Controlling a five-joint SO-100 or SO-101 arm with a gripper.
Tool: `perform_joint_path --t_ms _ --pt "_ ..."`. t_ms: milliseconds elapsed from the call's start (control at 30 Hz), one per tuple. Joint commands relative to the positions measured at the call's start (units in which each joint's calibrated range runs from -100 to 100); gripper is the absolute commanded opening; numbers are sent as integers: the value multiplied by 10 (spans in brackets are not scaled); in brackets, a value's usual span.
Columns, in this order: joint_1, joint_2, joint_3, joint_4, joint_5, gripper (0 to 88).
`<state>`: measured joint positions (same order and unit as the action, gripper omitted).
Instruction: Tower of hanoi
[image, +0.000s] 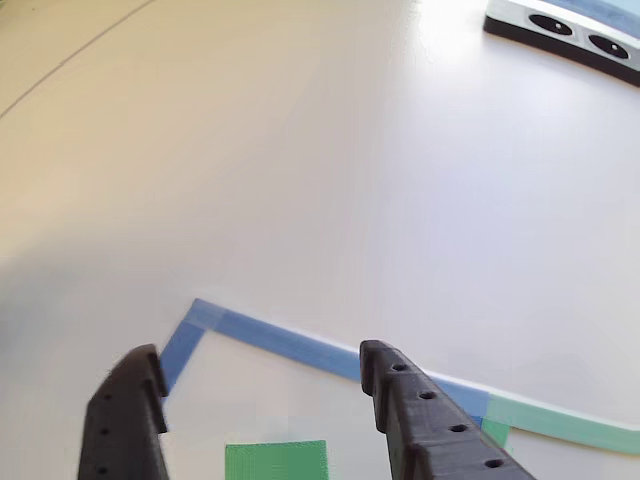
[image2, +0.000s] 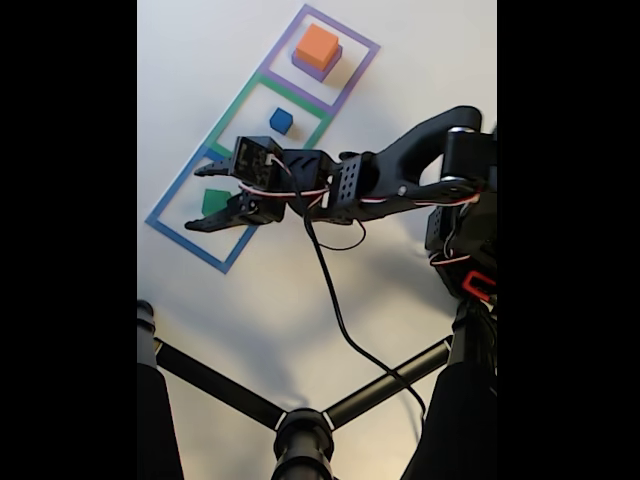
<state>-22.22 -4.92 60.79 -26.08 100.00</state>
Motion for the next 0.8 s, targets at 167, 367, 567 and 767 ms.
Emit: perform_joint_path --t_ms 167,367,567,767 --pt "87 -313 -30 392 0 0" --pt "162 -406 -203 758 0 0" --pt "239 -405 -456 1069 0 0" --pt "297 -405 -592 1226 0 0"
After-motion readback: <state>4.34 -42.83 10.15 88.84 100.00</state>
